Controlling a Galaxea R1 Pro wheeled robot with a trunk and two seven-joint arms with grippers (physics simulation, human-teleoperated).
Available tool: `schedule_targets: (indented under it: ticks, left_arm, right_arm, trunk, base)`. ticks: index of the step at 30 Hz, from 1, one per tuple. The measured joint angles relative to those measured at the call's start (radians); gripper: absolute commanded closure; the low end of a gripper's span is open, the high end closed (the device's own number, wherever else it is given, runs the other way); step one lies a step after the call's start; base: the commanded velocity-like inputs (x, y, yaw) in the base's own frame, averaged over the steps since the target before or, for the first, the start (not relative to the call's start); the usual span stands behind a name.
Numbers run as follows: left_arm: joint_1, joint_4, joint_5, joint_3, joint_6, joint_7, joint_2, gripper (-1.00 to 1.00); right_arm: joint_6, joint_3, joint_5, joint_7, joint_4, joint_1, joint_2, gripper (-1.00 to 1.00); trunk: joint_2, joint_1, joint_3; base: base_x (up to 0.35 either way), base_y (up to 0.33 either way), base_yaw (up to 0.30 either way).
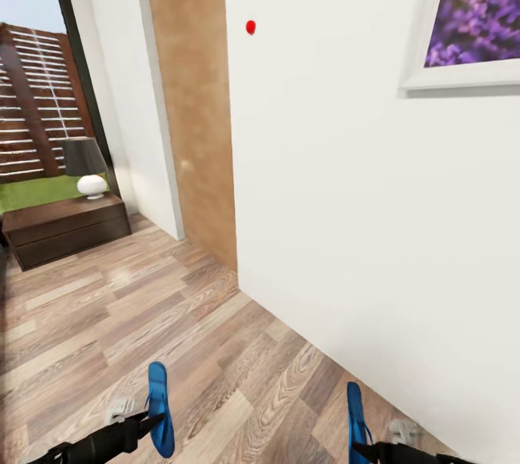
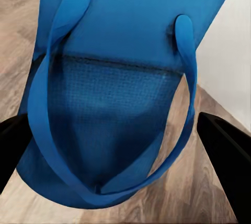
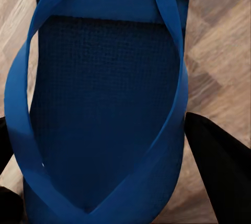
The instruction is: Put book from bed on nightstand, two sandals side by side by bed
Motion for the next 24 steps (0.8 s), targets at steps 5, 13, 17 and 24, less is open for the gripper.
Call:
schedule_targets:
  ticks: [5,13,17,24]
  left_arm:
    - [0.0,0.07,-0.003,-0.003,-0.023,0.065,0.004,1.0]
    - [0.0,0.142,-0.002,-0.003,-0.091,0.071,0.018,1.0]
    - [0.0,0.148,-0.002,-0.003,-0.093,0.072,0.019,1.0]
    - [0.0,0.149,0.0,-0.002,-0.094,0.073,0.02,1.0]
  right_arm:
    - [0.001,-0.005,0.046,0.0,0.01,0.0,0.029,1.0]
    - [0.0,-0.007,0.049,0.0,0.013,0.0,0.032,1.0]
    - [0.0,-0.008,0.049,-0.001,0.015,0.0,0.031,1.0]
    - [-0.025,-0.005,0.05,-0.002,0.071,0.0,0.032,1.0]
  trunk:
    - [0.0,0.0,0.0]
    - [0.0,0.0,0.0]
    - [0.0,0.0,0.0]
    - [0.0,-0.001,0.0]
  base:
    - [0.0,0.0,0.291]
    - [0.001,0.0,0.291]
    - [0.197,0.0,0.292]
    - [0.31,0.0,0.291]
